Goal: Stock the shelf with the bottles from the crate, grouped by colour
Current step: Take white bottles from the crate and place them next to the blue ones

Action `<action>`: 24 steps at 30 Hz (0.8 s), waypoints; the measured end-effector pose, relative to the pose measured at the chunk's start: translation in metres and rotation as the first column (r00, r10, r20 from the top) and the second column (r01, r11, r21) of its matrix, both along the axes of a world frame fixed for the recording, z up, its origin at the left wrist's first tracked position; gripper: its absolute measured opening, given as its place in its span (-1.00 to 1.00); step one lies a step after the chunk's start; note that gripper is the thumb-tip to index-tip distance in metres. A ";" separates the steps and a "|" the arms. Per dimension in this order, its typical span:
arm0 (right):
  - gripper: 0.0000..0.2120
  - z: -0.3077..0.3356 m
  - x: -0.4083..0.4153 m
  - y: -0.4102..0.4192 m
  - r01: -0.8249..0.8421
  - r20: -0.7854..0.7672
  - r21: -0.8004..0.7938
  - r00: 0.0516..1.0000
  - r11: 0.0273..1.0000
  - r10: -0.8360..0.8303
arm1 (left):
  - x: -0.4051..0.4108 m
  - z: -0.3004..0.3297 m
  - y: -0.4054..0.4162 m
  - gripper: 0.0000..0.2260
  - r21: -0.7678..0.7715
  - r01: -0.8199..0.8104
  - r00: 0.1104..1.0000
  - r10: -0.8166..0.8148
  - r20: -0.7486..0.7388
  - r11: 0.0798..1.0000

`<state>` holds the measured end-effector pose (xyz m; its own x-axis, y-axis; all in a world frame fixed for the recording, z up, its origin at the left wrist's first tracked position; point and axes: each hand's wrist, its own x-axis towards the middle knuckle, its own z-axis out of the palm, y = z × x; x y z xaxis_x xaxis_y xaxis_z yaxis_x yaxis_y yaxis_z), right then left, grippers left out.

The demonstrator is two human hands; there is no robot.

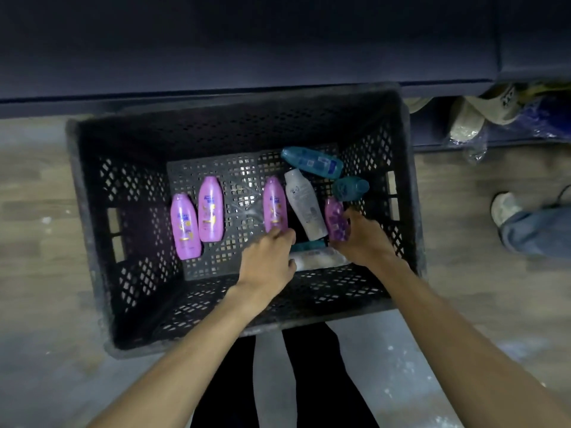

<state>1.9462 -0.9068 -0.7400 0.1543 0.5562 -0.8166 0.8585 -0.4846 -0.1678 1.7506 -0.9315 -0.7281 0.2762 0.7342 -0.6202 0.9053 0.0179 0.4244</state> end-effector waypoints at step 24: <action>-0.61 -0.068 0.025 0.011 0.093 -0.111 0.061 0.990 0.994 -0.086 | 0.057 -0.129 -0.016 -0.40 0.082 0.292 0.954 -0.284 -0.095 0.953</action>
<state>1.9708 -0.8957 -0.8082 0.1192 0.5974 -0.7930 0.7873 -0.5435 -0.2911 1.8072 -0.9474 -0.8571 0.4361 0.6869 -0.5813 0.8975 -0.2850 0.3366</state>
